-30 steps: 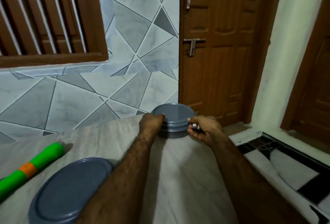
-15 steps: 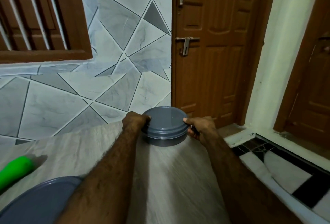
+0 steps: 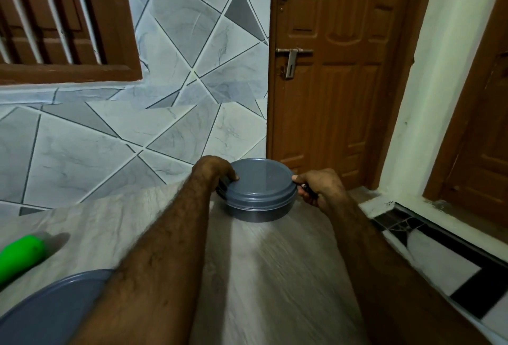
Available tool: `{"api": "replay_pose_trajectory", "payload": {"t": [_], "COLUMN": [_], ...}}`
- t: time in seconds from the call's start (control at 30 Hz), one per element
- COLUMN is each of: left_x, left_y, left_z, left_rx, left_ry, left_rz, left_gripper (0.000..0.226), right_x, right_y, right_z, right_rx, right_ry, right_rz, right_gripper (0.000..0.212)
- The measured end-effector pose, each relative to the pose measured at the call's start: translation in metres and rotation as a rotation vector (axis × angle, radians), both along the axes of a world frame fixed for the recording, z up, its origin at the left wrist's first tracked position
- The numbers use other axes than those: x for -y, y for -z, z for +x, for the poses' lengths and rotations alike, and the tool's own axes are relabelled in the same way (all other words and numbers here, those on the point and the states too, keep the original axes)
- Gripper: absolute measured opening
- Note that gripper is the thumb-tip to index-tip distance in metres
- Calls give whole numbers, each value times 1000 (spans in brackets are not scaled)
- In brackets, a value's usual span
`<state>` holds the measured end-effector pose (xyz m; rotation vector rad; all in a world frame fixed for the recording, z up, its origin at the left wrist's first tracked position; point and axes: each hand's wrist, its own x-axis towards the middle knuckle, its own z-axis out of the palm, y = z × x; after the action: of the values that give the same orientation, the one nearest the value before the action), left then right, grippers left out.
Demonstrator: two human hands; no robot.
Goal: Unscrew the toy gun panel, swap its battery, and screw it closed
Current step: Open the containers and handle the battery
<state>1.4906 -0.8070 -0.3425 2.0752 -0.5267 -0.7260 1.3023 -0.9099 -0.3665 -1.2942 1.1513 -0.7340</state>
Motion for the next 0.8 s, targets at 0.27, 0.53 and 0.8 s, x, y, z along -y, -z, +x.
{"api": "replay_pose_trajectory", "payload": {"t": [0.27,0.53,0.8], "left_x": [-14,-37,-42], "left_y": [-6,-13,-20], "left_z": [-2,-9,-34], "left_rx": [-3,-119,-4], "left_ry": [94,145,176], "left_rz": [107,128,190], "left_gripper": [48,19,63], "right_x": [8,3,-5], "right_y": [1,3,1], "right_z": [5,-12,-23], "right_rx": [10,-57,-67], "right_ry": [28,-66,-122], "right_rz": [-1,6,-21], "right_gripper": [10,21,33]}}
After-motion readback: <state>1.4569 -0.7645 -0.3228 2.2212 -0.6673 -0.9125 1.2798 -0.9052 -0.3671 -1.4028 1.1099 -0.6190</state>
